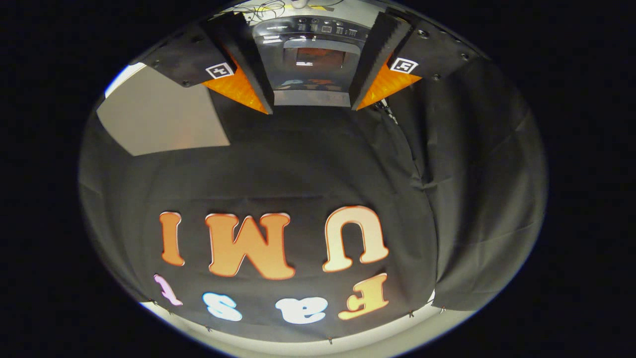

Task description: Put the clothes into the washing machine and then close the washing machine lid.

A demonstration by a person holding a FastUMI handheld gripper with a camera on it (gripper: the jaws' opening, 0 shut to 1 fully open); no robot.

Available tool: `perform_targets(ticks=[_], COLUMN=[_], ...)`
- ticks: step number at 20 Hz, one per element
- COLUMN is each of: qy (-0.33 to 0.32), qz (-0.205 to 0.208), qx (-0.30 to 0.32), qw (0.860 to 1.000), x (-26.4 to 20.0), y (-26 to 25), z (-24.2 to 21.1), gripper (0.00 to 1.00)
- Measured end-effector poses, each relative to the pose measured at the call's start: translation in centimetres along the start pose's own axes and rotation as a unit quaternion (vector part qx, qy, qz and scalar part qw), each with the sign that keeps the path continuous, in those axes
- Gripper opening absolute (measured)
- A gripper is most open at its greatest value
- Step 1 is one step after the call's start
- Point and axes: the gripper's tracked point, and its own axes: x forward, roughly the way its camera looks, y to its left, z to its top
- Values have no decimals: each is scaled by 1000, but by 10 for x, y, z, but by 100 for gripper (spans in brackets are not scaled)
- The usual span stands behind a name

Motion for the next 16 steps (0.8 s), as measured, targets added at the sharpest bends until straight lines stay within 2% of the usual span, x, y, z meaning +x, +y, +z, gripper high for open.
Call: perform_targets(ticks=[3,6,10,16], qy=[-44,-84,-114,-163], qz=[-25,-43,-64,-64], qx=[-20,-11,-17,-21], qw=[999,995,991,984], x=[-57,-114,-176,-240], y=[-32,-69,-118,-174], z=[40,69,79,96], gripper=[98,98,98,98])
